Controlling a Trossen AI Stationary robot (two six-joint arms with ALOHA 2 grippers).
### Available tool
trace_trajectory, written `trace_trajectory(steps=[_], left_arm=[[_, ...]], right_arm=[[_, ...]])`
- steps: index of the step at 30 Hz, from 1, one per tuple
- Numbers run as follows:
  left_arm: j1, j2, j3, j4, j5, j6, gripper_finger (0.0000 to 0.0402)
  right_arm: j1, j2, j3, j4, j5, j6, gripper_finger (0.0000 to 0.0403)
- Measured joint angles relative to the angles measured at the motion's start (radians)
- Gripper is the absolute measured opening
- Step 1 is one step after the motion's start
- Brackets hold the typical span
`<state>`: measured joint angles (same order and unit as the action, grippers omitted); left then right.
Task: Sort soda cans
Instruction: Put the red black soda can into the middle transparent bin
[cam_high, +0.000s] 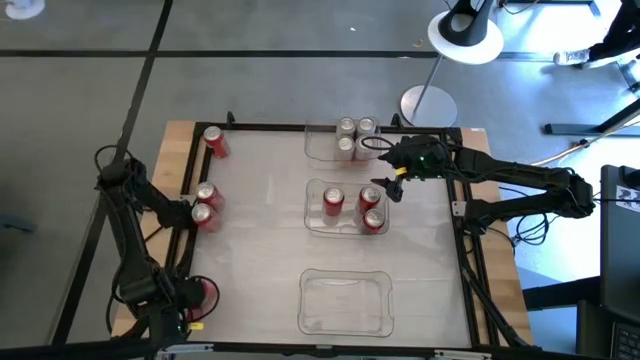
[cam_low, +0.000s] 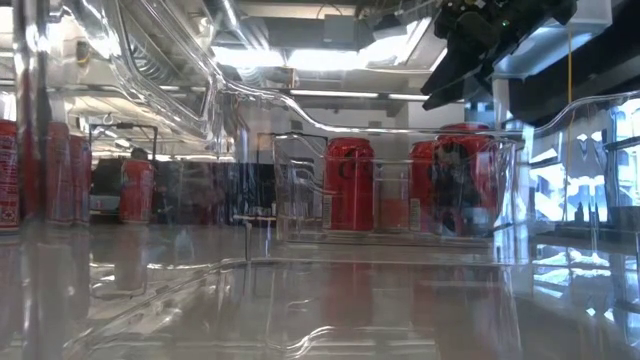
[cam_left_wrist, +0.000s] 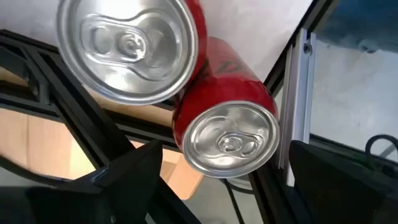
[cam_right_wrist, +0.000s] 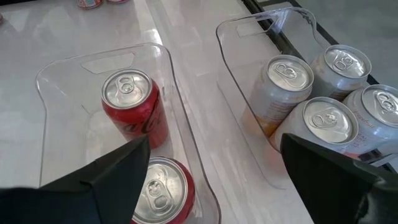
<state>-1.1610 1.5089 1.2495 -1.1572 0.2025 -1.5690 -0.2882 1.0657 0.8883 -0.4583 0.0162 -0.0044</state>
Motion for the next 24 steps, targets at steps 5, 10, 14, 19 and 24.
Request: trace_trajectory(steps=[5,10,14,19,24], left_arm=[[-0.001,0.001,0.000,0.003,-0.018,0.017,0.0336],[-0.014,0.029,0.000,0.027,-0.019,0.063,0.0336],[-0.022,0.068,0.000,0.031,-0.019,0.063,0.0336],[-0.022,0.122,0.000,0.052,-0.019,0.094,0.0336],[-0.021,0.163,0.000,0.059,-0.020,0.120,0.0335]], right_arm=[[0.000,0.000,0.000,0.000,0.000,0.000,0.0360],[0.000,0.000,0.000,-0.001,0.000,0.005,0.0360],[0.000,0.000,0.000,-0.002,0.000,0.005,0.0360],[0.000,0.000,0.000,0.000,0.000,0.006,0.0360],[0.000,0.000,0.000,0.000,0.000,0.007,0.0360]])
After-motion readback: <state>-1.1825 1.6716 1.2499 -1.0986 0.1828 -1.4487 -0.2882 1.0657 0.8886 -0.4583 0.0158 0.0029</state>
